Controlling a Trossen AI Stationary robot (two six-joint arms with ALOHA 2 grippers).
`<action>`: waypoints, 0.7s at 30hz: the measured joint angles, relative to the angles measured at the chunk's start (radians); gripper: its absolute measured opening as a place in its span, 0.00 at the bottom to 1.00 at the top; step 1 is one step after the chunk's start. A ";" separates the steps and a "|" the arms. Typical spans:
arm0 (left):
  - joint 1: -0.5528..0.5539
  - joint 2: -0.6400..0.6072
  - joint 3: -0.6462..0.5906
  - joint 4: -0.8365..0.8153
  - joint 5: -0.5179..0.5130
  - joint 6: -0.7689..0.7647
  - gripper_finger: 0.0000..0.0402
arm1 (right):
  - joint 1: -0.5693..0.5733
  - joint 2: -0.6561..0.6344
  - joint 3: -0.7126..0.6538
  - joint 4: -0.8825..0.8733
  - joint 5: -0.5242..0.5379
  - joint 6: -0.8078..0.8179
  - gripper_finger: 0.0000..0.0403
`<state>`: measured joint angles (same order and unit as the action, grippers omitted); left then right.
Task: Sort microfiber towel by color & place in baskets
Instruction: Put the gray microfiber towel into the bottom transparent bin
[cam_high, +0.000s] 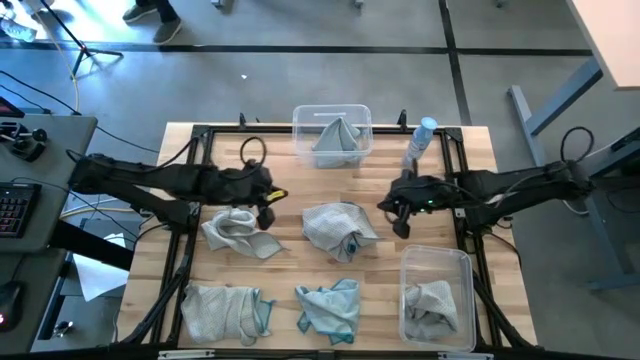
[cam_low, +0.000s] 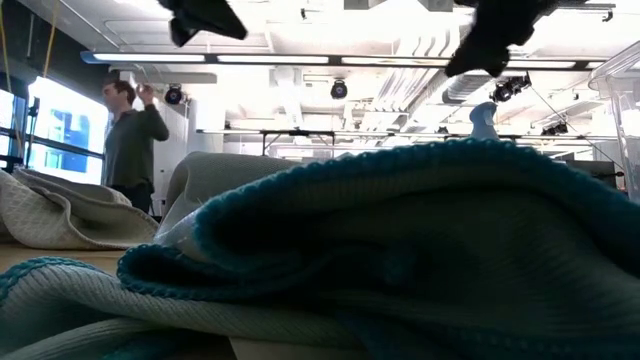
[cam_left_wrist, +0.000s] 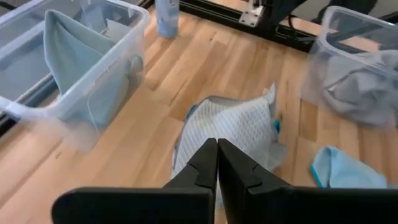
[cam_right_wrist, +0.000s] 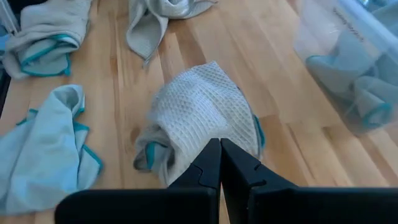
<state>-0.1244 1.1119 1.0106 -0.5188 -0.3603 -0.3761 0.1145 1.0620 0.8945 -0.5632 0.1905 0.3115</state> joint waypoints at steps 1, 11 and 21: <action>-0.006 -0.021 -0.019 0.001 0.000 -0.008 0.00 | 0.004 0.030 0.023 -0.004 0.000 0.002 0.00; -0.069 -0.181 -0.149 -0.006 0.000 -0.019 0.00 | 0.025 0.347 0.345 -0.405 -0.028 0.099 0.00; -0.096 -0.240 -0.186 -0.010 0.020 -0.014 0.00 | 0.037 0.533 0.387 -0.467 -0.191 0.154 0.19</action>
<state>-0.2207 0.8719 0.8242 -0.5289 -0.3405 -0.3901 0.1516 1.5953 1.2816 -1.0300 -0.0002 0.4658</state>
